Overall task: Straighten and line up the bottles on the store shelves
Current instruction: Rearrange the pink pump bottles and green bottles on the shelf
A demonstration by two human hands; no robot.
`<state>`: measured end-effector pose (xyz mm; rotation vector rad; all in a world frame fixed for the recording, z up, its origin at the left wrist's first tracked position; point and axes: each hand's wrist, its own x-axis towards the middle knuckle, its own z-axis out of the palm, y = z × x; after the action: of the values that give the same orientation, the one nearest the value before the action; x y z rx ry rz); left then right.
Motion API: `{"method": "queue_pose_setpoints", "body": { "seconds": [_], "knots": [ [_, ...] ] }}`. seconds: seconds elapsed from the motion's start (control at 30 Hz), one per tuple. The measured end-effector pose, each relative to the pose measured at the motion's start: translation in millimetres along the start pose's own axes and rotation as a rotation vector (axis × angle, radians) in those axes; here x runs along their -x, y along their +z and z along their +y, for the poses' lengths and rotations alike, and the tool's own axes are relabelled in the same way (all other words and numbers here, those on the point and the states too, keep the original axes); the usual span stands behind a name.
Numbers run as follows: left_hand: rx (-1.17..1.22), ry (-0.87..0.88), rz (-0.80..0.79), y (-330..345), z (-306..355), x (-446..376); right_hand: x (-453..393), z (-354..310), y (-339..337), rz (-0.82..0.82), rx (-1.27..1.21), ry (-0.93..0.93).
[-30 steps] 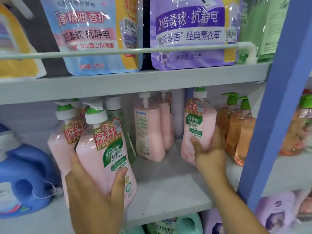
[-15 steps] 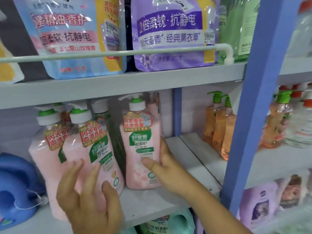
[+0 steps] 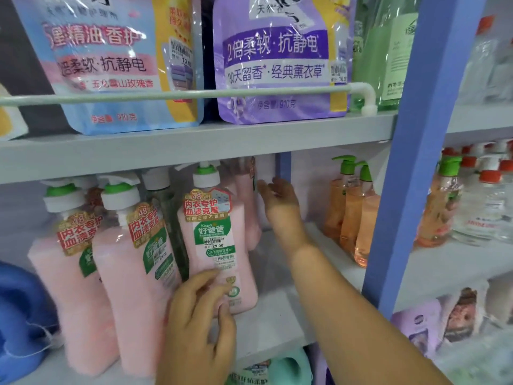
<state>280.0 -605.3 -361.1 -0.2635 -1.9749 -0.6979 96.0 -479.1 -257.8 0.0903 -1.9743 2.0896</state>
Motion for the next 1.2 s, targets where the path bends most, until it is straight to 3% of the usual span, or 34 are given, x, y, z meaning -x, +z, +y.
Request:
{"method": "queue_pose_setpoints", "body": {
  "seconds": [0.1,0.2,0.33,0.5,0.57,0.67,0.83,1.2],
  "knots": [
    [-0.074,-0.074,0.006,5,0,4,-27,27,15,-0.264,0.176,0.079],
    [-0.008,-0.193,-0.040,8,6,-3,-40,53,19,-0.340,0.183,0.081],
    [0.098,-0.298,0.010,12,14,-10,-40,51,27,-0.201,0.302,0.013],
    [0.081,-0.265,0.006,14,9,-5,-12,52,15,0.246,0.602,-0.184],
    [0.090,-0.273,0.012,14,10,-6,-8,61,5,0.192,0.577,-0.208],
    [0.059,-0.264,0.025,17,12,-6,-10,70,-9,-0.049,0.444,-0.109],
    [-0.017,-0.257,0.002,21,8,-6,-12,73,5,0.021,0.360,-0.115],
    [0.014,-0.259,0.000,19,5,-4,-20,77,5,0.056,0.480,-0.113]
  ]
}}
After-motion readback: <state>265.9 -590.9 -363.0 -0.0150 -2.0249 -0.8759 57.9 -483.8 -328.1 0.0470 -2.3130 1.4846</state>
